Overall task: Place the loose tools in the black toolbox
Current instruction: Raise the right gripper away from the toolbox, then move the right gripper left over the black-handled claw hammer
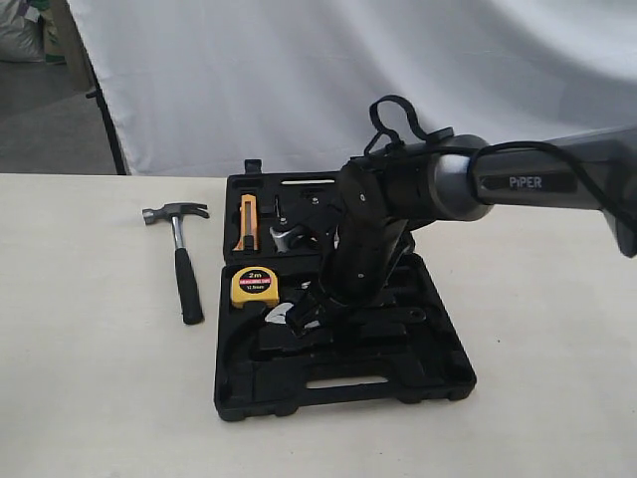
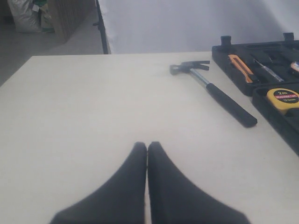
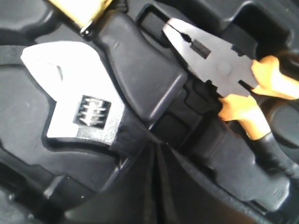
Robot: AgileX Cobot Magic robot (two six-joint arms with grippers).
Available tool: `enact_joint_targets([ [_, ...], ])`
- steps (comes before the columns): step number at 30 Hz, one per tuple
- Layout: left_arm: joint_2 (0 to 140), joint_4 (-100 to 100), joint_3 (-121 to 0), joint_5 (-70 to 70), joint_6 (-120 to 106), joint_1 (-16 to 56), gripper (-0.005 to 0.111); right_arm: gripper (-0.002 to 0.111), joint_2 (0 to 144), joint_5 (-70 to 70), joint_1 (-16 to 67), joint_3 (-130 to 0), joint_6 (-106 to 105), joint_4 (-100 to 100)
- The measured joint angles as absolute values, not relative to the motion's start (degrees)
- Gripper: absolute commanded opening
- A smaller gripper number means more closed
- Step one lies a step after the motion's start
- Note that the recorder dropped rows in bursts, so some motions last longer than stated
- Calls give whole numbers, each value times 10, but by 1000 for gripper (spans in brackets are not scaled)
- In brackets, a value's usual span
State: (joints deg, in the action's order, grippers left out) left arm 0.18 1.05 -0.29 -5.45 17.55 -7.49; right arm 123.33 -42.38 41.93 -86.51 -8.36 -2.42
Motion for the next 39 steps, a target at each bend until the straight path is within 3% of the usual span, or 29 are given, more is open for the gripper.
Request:
enact_joint_targets([
  [9, 2, 11, -3, -54, 175, -75, 1, 0, 1216, -405, 418, -859, -84, -7],
  [15, 2, 11, -3, -54, 175, -75, 1, 3, 1181, -331, 418, -859, -84, 107],
  [17, 2, 11, -3, -54, 175, -75, 1, 14, 1181, -312, 423, -859, -84, 144],
  [22, 2, 11, -3, -54, 175, -75, 1, 57, 1200, -247, 458, -859, -79, 170],
  [25, 2, 11, -3, -54, 175, -75, 1, 68, 1217, -210, 484, -865, -89, 171],
  [39, 2, 11, -3, -54, 175, -75, 1, 68, 1404, -241, 517, -1130, -115, 155],
])
